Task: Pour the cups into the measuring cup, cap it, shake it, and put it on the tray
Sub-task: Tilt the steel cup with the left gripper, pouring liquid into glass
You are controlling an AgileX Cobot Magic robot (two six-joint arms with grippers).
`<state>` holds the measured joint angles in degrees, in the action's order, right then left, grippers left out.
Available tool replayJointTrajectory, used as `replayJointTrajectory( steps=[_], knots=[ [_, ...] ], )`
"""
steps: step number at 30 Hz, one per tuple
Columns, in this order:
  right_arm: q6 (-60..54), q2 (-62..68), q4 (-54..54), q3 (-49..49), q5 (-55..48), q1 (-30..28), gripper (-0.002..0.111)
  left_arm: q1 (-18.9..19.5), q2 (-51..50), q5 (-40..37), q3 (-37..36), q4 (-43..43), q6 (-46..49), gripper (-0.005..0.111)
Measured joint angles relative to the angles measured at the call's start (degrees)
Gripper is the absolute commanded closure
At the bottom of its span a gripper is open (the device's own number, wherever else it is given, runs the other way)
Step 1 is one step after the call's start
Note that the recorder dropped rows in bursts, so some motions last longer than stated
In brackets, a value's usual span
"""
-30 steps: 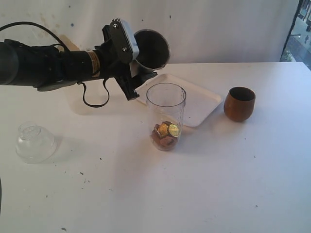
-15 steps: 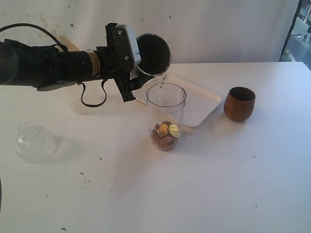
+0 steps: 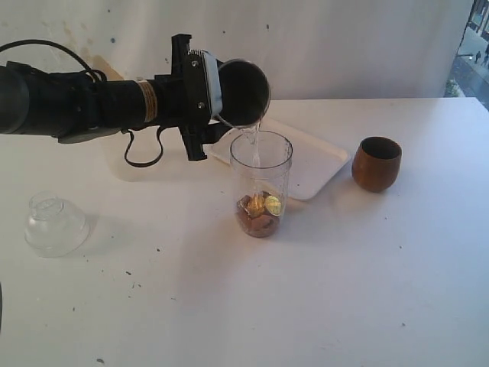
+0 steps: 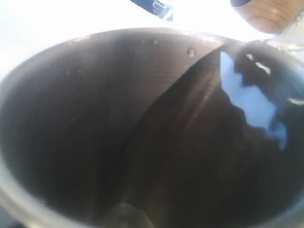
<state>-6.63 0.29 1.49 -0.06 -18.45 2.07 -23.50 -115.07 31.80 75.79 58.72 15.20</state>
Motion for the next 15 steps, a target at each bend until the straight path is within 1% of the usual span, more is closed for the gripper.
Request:
replayJointTrajectory(
  steps=[15],
  knots=[
    [0.91, 0.0, 0.0, 0.0, 0.0, 0.0, 0.107, 0.0, 0.0, 0.0, 0.13, -0.34, 7.26, 0.107]
  ],
)
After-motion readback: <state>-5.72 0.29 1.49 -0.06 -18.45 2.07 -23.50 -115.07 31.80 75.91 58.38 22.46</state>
